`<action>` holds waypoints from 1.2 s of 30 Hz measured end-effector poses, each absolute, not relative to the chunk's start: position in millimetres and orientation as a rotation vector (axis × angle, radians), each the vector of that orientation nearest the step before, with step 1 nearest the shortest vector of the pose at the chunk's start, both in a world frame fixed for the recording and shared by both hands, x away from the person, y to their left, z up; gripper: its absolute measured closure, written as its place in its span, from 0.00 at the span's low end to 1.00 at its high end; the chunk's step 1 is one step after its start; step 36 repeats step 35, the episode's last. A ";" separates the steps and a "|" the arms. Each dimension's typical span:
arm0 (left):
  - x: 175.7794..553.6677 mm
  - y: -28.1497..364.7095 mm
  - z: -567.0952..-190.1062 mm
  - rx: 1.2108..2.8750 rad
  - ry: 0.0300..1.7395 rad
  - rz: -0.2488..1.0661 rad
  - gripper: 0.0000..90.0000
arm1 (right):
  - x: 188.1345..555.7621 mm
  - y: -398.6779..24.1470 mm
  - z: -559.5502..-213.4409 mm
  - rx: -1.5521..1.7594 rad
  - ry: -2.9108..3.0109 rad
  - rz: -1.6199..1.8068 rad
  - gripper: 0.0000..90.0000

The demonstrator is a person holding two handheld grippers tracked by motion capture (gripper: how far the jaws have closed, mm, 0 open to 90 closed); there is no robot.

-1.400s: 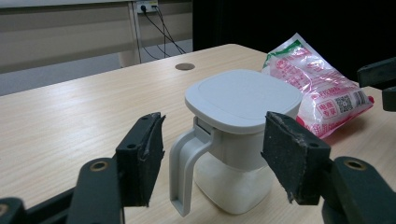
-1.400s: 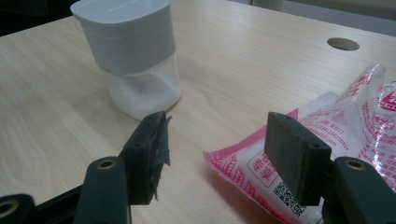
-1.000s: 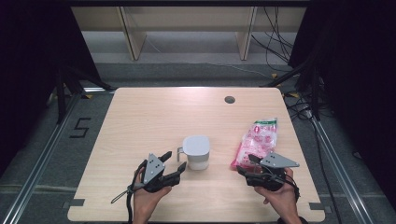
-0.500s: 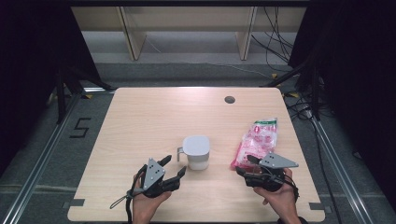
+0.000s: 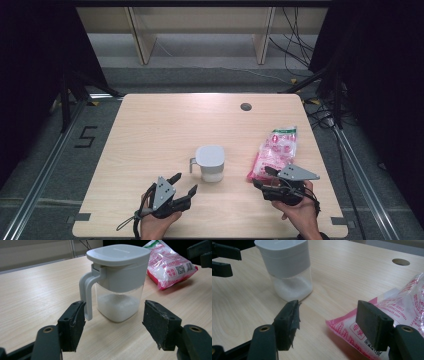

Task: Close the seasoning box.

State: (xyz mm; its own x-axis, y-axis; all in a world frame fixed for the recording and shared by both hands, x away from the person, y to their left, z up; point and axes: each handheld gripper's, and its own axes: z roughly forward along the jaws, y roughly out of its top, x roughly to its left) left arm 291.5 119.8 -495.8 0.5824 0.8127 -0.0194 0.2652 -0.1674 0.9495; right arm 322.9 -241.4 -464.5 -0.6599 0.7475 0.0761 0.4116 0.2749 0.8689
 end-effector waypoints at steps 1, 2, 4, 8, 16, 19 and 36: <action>291.5 120.0 -497.0 1.722 0.893 0.626 0.36 | 323.5 -241.8 -464.7 1.039 2.198 1.339 0.40; 290.6 120.0 -497.8 1.730 0.899 0.619 0.36 | 324.4 -243.2 -464.8 1.019 2.192 1.332 0.40; 289.5 119.7 -499.9 1.732 0.895 0.615 0.35 | 324.4 -244.4 -465.4 1.011 2.198 1.341 0.40; 287.9 119.9 -501.1 1.743 0.880 0.623 0.35 | 321.1 -246.2 -466.6 1.022 2.203 1.345 0.39; 286.7 120.5 -501.9 1.726 0.905 0.616 0.34 | 313.1 -247.3 -473.0 1.031 2.238 1.347 0.39; 286.9 120.6 -502.6 1.727 0.908 0.601 0.34 | 313.1 -249.9 -474.0 0.990 2.246 1.327 0.38; 288.9 121.6 -501.7 1.751 0.899 0.604 0.34 | 310.9 -251.4 -476.1 1.008 2.257 1.326 0.37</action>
